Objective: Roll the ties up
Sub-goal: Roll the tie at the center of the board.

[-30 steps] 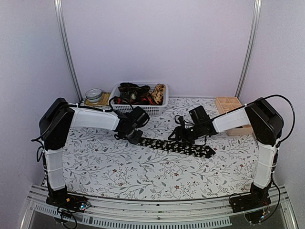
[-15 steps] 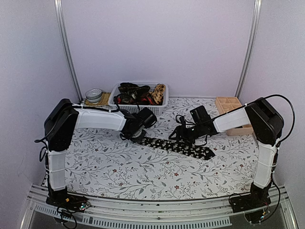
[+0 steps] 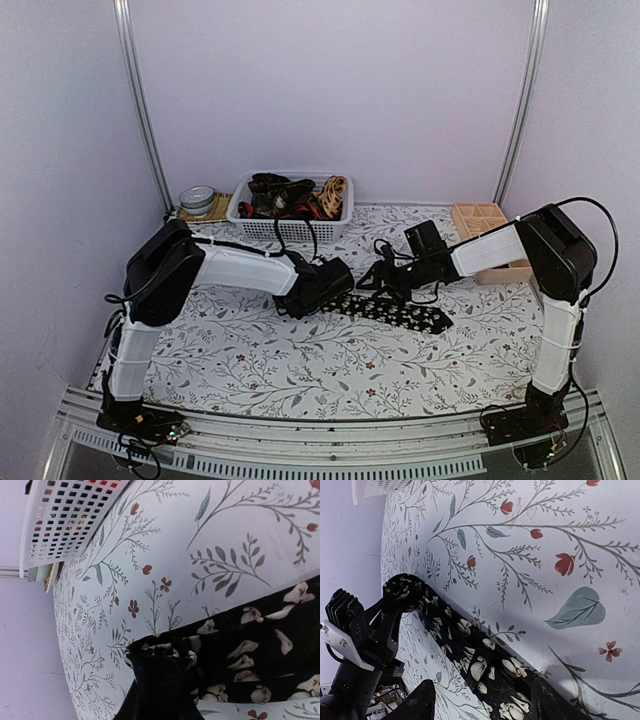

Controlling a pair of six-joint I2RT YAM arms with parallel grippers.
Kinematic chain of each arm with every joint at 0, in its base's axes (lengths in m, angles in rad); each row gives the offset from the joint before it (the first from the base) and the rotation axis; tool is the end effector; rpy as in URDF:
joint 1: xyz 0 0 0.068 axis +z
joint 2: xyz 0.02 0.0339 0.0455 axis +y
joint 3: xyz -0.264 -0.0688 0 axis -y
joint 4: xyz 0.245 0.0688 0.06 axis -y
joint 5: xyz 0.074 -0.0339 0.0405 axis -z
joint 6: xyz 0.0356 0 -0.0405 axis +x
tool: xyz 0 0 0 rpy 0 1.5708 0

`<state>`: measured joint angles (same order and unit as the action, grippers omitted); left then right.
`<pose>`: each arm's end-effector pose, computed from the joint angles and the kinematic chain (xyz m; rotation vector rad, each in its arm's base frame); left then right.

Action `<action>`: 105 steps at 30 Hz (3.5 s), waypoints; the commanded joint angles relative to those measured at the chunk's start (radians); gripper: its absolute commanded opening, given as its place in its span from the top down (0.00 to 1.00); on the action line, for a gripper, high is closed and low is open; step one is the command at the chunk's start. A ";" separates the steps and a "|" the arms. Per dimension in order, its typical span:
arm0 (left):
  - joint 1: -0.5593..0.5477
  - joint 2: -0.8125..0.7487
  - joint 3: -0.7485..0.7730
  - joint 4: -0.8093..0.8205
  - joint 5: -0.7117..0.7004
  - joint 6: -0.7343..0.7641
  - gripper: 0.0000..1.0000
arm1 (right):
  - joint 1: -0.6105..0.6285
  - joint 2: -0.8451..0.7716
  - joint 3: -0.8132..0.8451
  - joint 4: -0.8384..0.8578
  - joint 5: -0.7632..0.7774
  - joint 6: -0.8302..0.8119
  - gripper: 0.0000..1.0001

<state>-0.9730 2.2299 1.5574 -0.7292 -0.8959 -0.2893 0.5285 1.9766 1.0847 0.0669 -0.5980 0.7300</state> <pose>0.2632 -0.3372 0.1216 0.7021 2.2605 0.7993 0.3309 0.2164 0.1271 -0.0504 2.6189 1.2468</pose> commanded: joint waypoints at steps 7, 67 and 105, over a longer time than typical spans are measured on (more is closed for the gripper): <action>-0.015 0.020 0.026 0.011 0.085 0.016 0.94 | -0.013 -0.048 -0.015 0.030 -0.039 0.030 0.34; 0.264 -0.620 -0.388 0.428 0.842 0.092 0.00 | 0.120 0.027 0.245 -0.035 0.003 0.062 0.34; 0.508 -0.397 -0.670 0.957 1.377 -0.300 0.34 | 0.242 0.347 0.483 -0.041 0.048 0.148 0.80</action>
<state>-0.4728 1.7973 0.8955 0.1860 0.4564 -0.5793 0.7677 2.2353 1.5345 0.0189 -0.5537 0.8780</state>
